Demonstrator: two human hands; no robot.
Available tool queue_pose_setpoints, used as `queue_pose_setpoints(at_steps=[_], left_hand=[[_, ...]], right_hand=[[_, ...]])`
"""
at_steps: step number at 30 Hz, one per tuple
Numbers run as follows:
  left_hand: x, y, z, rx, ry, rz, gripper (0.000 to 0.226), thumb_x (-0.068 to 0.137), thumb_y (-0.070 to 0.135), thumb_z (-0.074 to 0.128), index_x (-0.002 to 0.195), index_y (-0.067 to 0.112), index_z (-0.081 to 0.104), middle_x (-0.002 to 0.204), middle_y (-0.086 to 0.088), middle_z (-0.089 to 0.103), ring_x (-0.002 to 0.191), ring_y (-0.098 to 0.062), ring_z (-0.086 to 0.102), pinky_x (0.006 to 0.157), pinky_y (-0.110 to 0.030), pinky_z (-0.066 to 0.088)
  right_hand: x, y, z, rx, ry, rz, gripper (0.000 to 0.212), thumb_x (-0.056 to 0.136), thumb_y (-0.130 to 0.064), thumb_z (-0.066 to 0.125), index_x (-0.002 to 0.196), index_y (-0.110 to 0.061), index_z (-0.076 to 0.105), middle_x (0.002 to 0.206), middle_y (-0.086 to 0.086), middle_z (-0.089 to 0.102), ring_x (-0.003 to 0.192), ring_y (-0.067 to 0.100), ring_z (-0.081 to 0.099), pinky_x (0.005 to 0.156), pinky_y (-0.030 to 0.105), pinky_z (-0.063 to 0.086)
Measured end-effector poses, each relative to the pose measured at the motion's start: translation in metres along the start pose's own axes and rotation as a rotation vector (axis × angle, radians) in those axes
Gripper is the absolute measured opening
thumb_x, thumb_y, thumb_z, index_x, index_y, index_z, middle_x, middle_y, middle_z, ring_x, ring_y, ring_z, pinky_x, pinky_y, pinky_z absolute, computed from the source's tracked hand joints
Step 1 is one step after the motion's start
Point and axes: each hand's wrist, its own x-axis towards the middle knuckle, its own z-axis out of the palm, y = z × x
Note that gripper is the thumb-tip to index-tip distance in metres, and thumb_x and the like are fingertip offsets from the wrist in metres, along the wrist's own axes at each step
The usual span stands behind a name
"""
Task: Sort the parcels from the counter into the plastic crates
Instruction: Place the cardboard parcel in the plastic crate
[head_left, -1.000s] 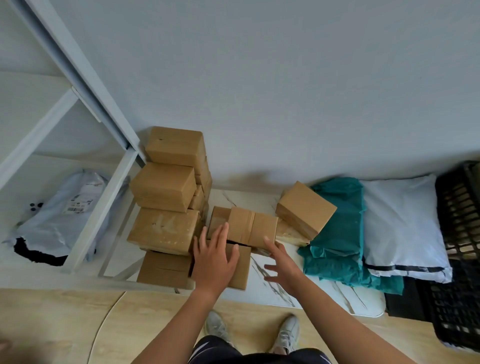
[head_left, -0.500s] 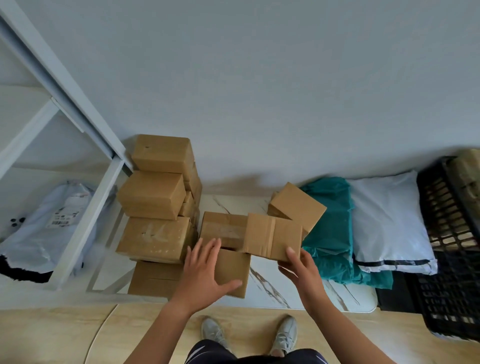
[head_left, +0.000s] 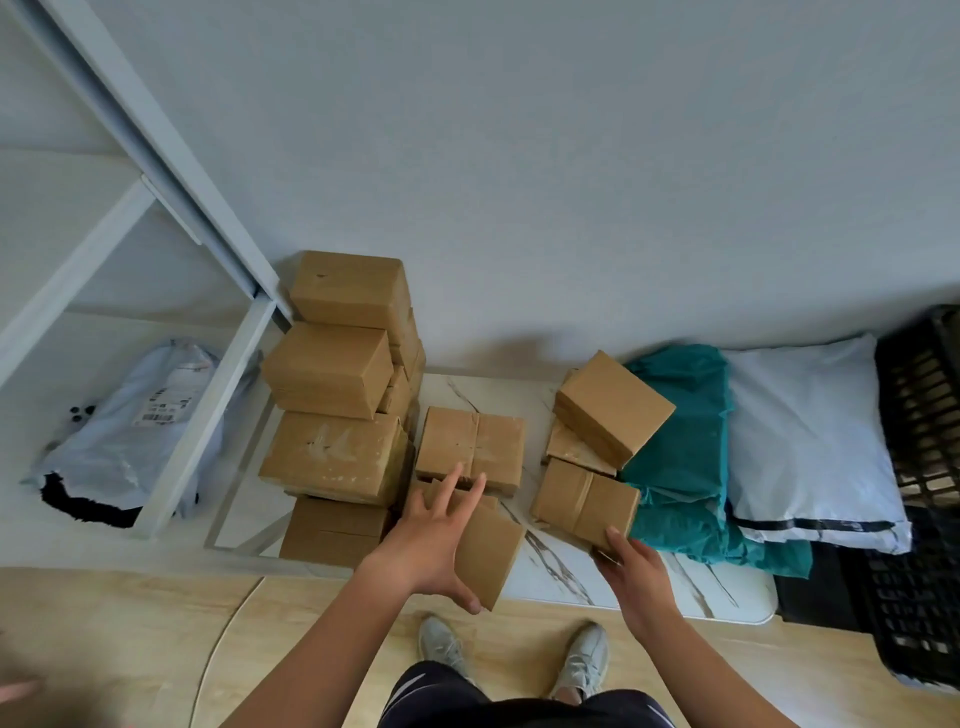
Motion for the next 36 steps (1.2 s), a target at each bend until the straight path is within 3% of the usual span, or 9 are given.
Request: queue_pose_setpoints(at_steps=[3,6,9,12,17,23,28,32,36], left_hand=[[0.001,-0.001,-0.003,0.034,0.000,0.005,0.153,0.071,0.044,0.095,0.156,0.045,-0.033,0.159,0.013,-0.049,0.157,-0.051,-0.005,0.107,-0.051,0.053],[0.001,-0.003,-0.001,0.081,0.086,0.019,0.135,0.078,0.027,0.089,0.163,0.043,-0.015,0.172,0.003,-0.018,0.148,-0.048,0.029,0.093,-0.043,0.058],[-0.005,0.009,0.007,0.058,0.221,0.089,0.121,0.078,0.036,0.086,0.161,0.042,-0.001,0.167,0.002,0.006,0.134,-0.034,0.045,0.092,-0.041,0.057],[-0.008,0.042,0.023,0.051,0.225,0.210,0.125,0.077,0.042,0.087,0.161,0.044,-0.007,0.166,0.006,0.007,0.135,-0.033,0.044,0.099,-0.047,0.055],[0.013,0.086,0.058,0.132,0.114,0.291,0.125,0.078,0.037,0.088,0.163,0.038,-0.004,0.166,-0.011,0.013,0.132,-0.043,0.046,0.103,-0.053,0.050],[0.046,0.083,0.080,0.125,0.154,0.137,0.116,0.090,0.025,0.080,0.167,0.027,-0.006,0.173,-0.013,-0.004,0.142,-0.047,0.038,0.109,-0.050,0.046],[0.048,0.060,0.090,0.080,0.181,0.177,0.112,0.094,0.048,0.072,0.167,0.023,-0.009,0.174,-0.004,-0.017,0.154,-0.043,0.017,0.119,-0.051,0.034],[0.032,0.039,0.066,-0.242,0.414,0.186,0.081,0.104,0.058,0.044,0.168,0.026,0.006,0.175,0.004,0.001,0.161,-0.024,0.004,0.130,-0.044,0.016],[0.048,-0.001,0.019,-0.628,0.594,-0.156,0.069,0.110,0.040,0.042,0.167,0.017,0.011,0.175,-0.001,0.010,0.161,-0.023,0.009,0.129,-0.042,0.019]], right_hand=[[0.000,-0.005,0.009,0.025,-0.054,0.039,0.049,0.101,-0.011,0.067,0.145,0.001,0.047,0.132,0.025,0.065,0.115,0.036,0.069,0.113,0.045,0.047],[-0.004,-0.011,0.010,-0.010,-0.075,0.046,0.048,0.103,-0.006,0.063,0.147,0.000,0.046,0.124,0.023,0.068,0.114,0.035,0.068,0.115,0.045,0.045],[-0.005,-0.013,0.007,-0.055,-0.071,0.035,0.045,0.102,-0.004,0.062,0.145,-0.001,0.048,0.116,0.021,0.070,0.108,0.033,0.069,0.116,0.046,0.044],[-0.004,-0.011,-0.003,-0.068,-0.060,0.028,0.039,0.103,-0.010,0.063,0.139,-0.001,0.052,0.116,0.022,0.069,0.108,0.032,0.069,0.113,0.046,0.047],[-0.006,-0.008,-0.025,-0.094,0.008,0.086,0.034,0.108,-0.023,0.055,0.136,-0.004,0.051,0.123,0.022,0.060,0.104,0.032,0.066,0.092,0.046,0.052],[-0.013,-0.002,-0.039,-0.276,0.064,0.011,0.031,0.105,-0.013,0.061,0.132,0.001,0.053,0.128,0.028,0.060,0.116,0.044,0.064,0.112,0.056,0.046],[-0.038,-0.006,-0.013,-0.677,0.073,-0.205,0.026,0.101,-0.014,0.067,0.125,-0.011,0.059,0.127,0.017,0.067,0.108,0.027,0.067,0.102,0.046,0.051],[-0.063,-0.029,0.032,-0.838,0.093,-0.525,0.022,0.105,-0.015,0.060,0.126,-0.013,0.062,0.119,0.005,0.069,0.108,0.022,0.065,0.091,0.032,0.045],[-0.048,-0.043,0.102,-0.978,-0.110,-0.505,0.034,0.109,-0.027,0.052,0.139,-0.014,0.059,0.131,0.006,0.068,0.124,0.025,0.062,0.099,0.033,0.046]])
